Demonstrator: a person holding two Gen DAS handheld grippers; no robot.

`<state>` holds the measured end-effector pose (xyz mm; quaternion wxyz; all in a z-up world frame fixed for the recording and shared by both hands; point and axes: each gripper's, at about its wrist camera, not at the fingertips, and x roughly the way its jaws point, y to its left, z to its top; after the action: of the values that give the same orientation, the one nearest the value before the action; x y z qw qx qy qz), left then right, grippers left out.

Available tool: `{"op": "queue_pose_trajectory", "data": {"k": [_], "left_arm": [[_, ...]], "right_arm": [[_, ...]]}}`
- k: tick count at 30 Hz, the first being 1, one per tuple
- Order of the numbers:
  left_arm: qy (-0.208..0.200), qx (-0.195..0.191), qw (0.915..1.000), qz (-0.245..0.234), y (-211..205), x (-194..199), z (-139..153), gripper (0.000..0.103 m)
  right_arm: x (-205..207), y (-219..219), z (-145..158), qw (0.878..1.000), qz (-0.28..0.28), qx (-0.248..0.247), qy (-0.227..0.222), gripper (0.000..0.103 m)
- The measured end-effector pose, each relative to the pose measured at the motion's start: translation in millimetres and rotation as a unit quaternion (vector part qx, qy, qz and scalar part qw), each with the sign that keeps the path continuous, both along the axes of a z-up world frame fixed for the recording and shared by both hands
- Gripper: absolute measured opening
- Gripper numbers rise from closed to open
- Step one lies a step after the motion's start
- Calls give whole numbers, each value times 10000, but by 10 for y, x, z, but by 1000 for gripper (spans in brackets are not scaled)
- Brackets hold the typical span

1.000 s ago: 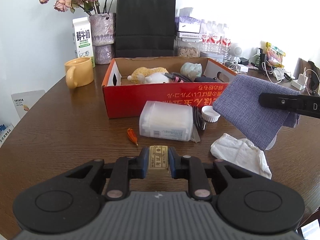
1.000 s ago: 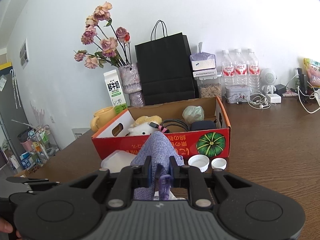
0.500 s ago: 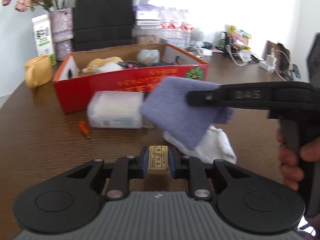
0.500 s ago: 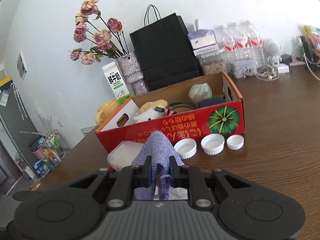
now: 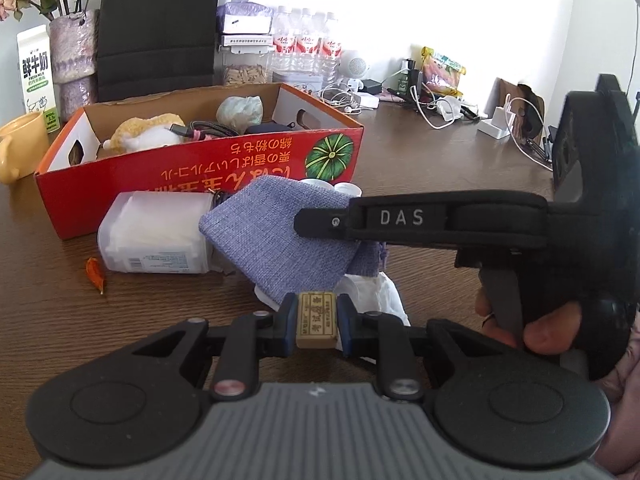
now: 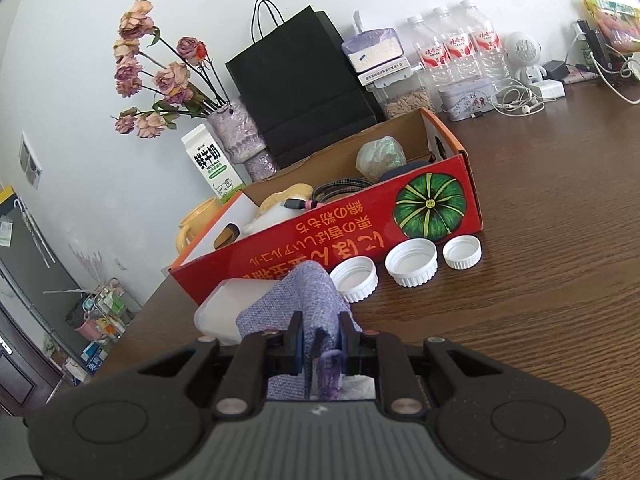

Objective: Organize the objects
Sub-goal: 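Carry the beige block with the left tool while the right tool carries the pouch over the box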

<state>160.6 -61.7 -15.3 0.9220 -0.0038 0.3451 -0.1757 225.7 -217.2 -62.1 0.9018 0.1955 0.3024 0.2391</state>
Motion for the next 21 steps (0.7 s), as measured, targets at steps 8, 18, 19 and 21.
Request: {"op": "queue_pose_trajectory", "data": {"k": [8,18,19,21], "left_arm": [[69,256,9996,63,-192,158,-39,22],[-37,798,9968,-15,-353,141,-117,21],[-44,820,9966,-20,-357,134,-117,21],[-59,869,9962,-30,-371,121,-116,21]], "right_arm": [[-5,-5,-78,9999,35,91,81,15],[-26,-119,-75,9998,-56,213,-17,15],[-32,-134,-71,9997,-91,236,-44,15],[-43,-168,-56,9994,-163,275,-122,15]]}}
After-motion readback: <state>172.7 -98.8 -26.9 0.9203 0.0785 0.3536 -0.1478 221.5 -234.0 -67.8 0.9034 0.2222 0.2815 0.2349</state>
